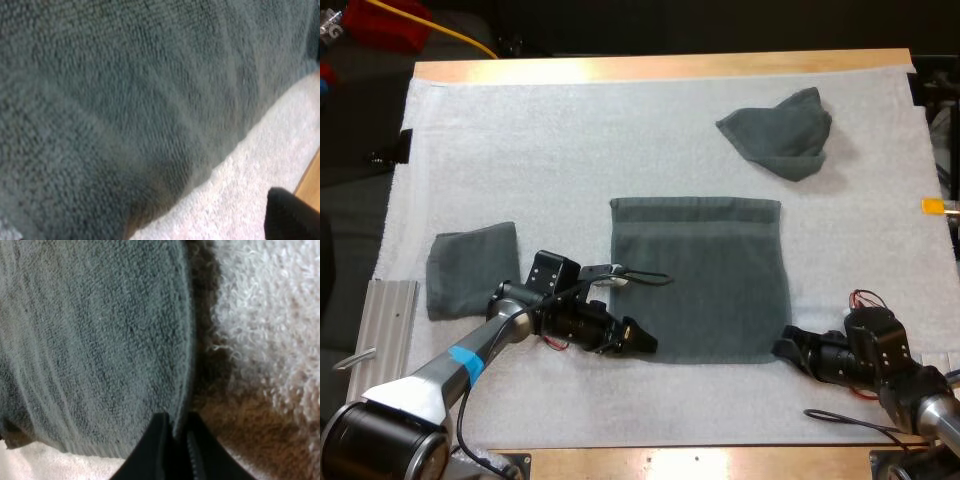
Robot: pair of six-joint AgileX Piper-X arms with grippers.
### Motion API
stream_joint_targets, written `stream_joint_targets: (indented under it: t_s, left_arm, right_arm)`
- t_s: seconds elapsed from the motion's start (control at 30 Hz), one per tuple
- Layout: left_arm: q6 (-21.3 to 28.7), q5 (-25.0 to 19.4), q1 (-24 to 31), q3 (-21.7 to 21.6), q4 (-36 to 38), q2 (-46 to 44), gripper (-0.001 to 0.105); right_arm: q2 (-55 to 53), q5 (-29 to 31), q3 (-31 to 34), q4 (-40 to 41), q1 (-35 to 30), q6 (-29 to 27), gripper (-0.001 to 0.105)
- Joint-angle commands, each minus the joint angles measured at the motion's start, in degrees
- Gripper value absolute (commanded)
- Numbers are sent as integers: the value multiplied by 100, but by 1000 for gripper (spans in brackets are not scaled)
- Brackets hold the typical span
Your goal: Pick towel from pile, fold and stack
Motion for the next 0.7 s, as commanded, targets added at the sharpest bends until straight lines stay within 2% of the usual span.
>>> stream_joint_targets:
  t_s: [0.0, 0.13, 0.33, 0.5, 0.6, 0.67]
  left_arm:
    - [51, -69, -33, -26, 164, 13, 67]
    - [112, -360, -33, -26, 467, 13, 67]
    - [197, -570, -33, -26, 713, 13, 65]
    - [197, -650, -33, -26, 736, 13, 60]
    - [176, -847, -33, -26, 736, 13, 56]
    - [159, -1007, -33, -26, 736, 13, 47]
  right_arm:
    - [37, -52, 48, 91, 19, -18, 1]
    - [37, -78, 48, 91, 19, -18, 1]
    - [37, -78, 48, 91, 19, -18, 1]
    - [37, -78, 48, 91, 19, -18, 1]
    - [37, -78, 48, 91, 19, -18, 1]
    - [37, -78, 48, 91, 19, -18, 1]
